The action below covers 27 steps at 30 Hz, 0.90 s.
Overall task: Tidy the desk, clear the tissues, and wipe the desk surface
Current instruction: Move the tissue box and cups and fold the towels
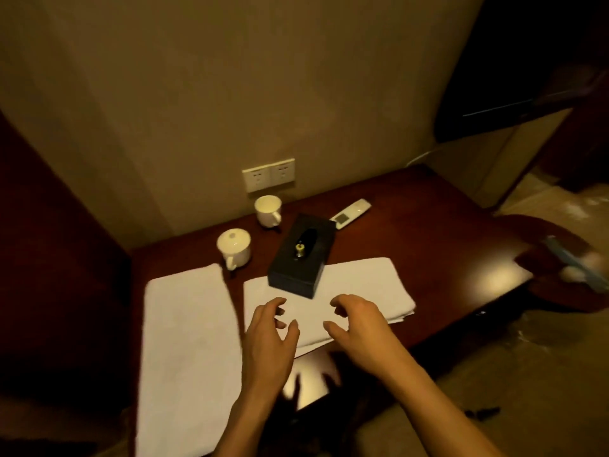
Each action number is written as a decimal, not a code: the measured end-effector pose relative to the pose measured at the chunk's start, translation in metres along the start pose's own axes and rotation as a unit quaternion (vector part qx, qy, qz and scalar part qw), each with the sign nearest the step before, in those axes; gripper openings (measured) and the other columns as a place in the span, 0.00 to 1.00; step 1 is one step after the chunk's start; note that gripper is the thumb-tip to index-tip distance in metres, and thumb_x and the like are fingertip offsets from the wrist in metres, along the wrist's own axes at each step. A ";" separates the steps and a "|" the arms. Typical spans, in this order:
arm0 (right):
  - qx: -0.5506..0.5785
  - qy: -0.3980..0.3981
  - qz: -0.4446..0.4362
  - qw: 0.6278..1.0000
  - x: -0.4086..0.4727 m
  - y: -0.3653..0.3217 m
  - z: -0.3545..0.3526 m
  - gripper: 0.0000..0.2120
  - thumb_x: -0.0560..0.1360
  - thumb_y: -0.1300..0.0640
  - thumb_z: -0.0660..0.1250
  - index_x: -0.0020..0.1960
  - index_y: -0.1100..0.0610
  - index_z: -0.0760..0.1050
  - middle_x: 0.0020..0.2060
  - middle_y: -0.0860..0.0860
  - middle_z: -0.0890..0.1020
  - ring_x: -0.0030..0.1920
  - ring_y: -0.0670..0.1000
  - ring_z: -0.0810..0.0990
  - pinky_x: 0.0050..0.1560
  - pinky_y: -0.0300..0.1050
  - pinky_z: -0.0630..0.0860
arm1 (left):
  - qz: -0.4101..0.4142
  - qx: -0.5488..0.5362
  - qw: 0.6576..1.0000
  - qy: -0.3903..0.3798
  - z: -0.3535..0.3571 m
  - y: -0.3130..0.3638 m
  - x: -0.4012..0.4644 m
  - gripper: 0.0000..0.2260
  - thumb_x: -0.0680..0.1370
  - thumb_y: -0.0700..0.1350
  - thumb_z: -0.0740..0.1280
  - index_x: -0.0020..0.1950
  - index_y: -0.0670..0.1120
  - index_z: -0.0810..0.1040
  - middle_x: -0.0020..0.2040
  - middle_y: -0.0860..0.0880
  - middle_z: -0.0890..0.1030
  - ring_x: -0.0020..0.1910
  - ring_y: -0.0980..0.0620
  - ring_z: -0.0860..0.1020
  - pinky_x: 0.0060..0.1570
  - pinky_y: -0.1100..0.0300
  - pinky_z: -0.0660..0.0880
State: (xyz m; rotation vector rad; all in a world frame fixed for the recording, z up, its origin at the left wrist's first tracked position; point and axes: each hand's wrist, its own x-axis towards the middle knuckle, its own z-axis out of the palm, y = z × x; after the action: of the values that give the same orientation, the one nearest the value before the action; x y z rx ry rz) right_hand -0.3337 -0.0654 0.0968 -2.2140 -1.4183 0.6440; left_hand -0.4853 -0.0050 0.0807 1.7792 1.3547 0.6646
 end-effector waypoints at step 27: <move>0.060 -0.089 -0.009 0.994 0.186 0.117 -0.036 0.28 0.75 0.50 0.69 0.71 0.51 0.63 0.66 0.49 0.72 0.64 0.49 0.72 0.63 0.42 0.69 | -0.101 0.130 0.986 -0.010 0.155 0.015 0.128 0.21 0.76 0.49 0.68 0.68 0.52 0.68 0.64 0.51 0.71 0.58 0.54 0.73 0.56 0.62 0.72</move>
State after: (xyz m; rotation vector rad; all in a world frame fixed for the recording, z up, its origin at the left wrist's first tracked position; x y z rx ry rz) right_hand -0.1603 0.0563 0.0293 -2.0918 -1.4435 0.9155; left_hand -0.3183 0.0730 0.0006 1.8093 1.6428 0.3710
